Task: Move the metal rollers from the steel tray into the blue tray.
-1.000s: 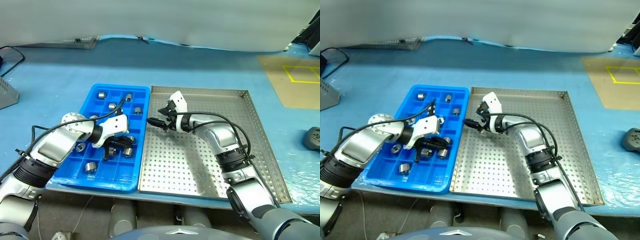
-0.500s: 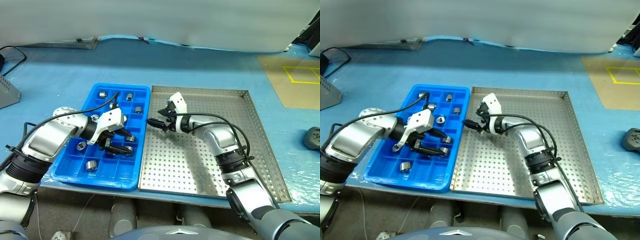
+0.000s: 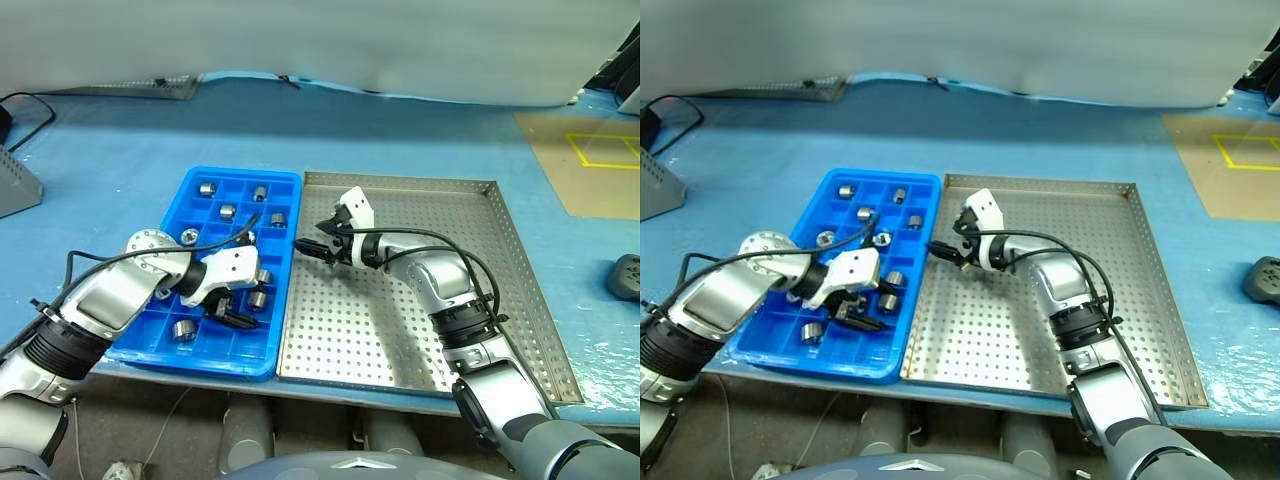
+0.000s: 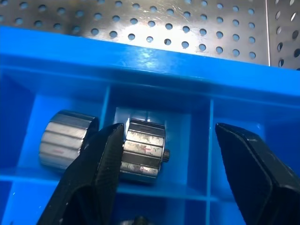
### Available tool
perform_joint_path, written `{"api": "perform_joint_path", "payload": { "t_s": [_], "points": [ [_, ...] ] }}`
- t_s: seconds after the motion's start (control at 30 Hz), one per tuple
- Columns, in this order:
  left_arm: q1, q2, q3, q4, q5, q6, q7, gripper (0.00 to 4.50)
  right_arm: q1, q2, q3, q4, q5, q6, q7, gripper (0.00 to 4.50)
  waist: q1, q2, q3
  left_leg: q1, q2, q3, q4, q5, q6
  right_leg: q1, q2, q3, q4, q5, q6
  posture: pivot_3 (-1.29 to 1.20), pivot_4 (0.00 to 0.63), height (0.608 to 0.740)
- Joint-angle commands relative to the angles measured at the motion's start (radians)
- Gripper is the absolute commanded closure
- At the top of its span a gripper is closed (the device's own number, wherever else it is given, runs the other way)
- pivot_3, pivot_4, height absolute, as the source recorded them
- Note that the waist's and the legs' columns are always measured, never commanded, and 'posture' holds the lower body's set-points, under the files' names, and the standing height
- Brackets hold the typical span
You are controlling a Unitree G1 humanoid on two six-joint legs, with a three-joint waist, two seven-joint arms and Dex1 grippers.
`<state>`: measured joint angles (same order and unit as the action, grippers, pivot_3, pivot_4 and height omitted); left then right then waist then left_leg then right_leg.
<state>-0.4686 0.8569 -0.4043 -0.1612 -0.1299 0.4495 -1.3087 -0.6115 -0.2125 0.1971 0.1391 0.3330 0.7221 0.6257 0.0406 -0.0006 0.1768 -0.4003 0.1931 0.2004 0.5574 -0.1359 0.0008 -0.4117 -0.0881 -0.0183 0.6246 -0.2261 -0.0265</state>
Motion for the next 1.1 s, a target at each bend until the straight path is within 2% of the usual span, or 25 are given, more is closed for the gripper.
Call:
{"api": "perform_joint_path", "payload": {
  "t_s": [0.03, 0.1, 0.13, 0.23, 0.57, 0.73, 0.93, 1.1],
  "points": [
    [-0.011, -0.016, -0.033, 0.068, 0.097, -0.033, 0.056, 1.21, 0.001, 0.006, -0.022, -0.056, 0.007, -0.012, -0.002, 0.29, 0.001, 0.000, 0.000, 0.002, 0.000, 0.000, 0.000, 0.000, 0.000, 0.001, 0.000, 0.000, 0.000, 0.000, 0.000, -0.14, 0.150, 0.740],
    [-0.020, -0.038, -0.034, 0.075, 0.098, -0.028, 0.061, 1.59, 0.002, 0.008, -0.022, -0.058, 0.008, -0.012, -0.003, 0.29, 0.003, 0.000, 0.000, 0.006, 0.000, 0.000, 0.000, 0.000, 0.000, 0.006, 0.000, 0.000, 0.000, 0.000, 0.000, -0.14, 0.150, 0.740],
    [-0.024, -0.050, -0.031, 0.076, 0.093, -0.023, 0.061, 1.84, 0.002, 0.008, -0.022, -0.058, 0.008, -0.011, -0.003, 0.29, 0.003, 0.000, 0.000, 0.008, 0.000, -0.001, 0.000, 0.000, 0.000, 0.007, 0.000, 0.000, 0.000, -0.003, 0.005, -0.14, 0.150, 0.740],
    [-0.040, -0.096, 0.014, 0.064, 0.032, 0.033, 0.070, 2.70, 0.004, 0.007, -0.022, -0.060, 0.008, -0.011, -0.002, 0.29, 0.005, 0.001, 0.000, 0.009, -0.002, -0.001, -0.001, 0.000, 0.000, 0.008, -0.001, 0.001, -0.001, -0.004, 0.007, -0.14, 0.150, 0.740],
    [-0.078, -0.076, 0.116, 0.032, -0.096, 0.172, 0.013, 2.70, 0.004, 0.014, -0.018, -0.049, 0.002, -0.015, 0.003, 0.29, 0.000, 0.000, 0.001, 0.005, -0.004, -0.001, 0.000, 0.000, -0.001, 0.001, -0.003, 0.003, -0.005, -0.004, 0.007, -0.13, 0.150, 0.740],
    [-0.093, -0.061, 0.180, 0.026, -0.179, 0.231, 0.003, 2.70, 0.005, 0.015, -0.013, -0.039, -0.002, -0.021, 0.007, 0.29, -0.001, -0.001, 0.001, 0.000, -0.003, 0.000, 0.000, 0.001, -0.001, -0.006, -0.002, 0.003, -0.001, 0.004, 0.001, -0.13, 0.150, 0.740],
    [-0.099, -0.028, 0.243, 0.036, -0.247, 0.267, -0.011, 2.70, 0.004, 0.015, -0.010, -0.032, -0.006, -0.025, 0.013, 0.29, 0.000, -0.001, 0.001, -0.005, 0.003, -0.001, -0.002, 0.003, -0.004, -0.011, 0.007, -0.001, -0.003, 0.007, -0.007, -0.12, 0.150, 0.740],
    [-0.084, -0.007, 0.231, 0.030, -0.248, 0.248, -0.022, 2.70, 0.003, 0.018, -0.008, -0.031, -0.010, -0.025, 0.016, 0.29, 0.000, -0.001, 0.001, -0.005, 0.011, -0.001, -0.005, 0.002, -0.005, -0.011, 0.012, -0.001, -0.006, 0.006, -0.009, -0.12, 0.150, 0.740]
  ]
}}
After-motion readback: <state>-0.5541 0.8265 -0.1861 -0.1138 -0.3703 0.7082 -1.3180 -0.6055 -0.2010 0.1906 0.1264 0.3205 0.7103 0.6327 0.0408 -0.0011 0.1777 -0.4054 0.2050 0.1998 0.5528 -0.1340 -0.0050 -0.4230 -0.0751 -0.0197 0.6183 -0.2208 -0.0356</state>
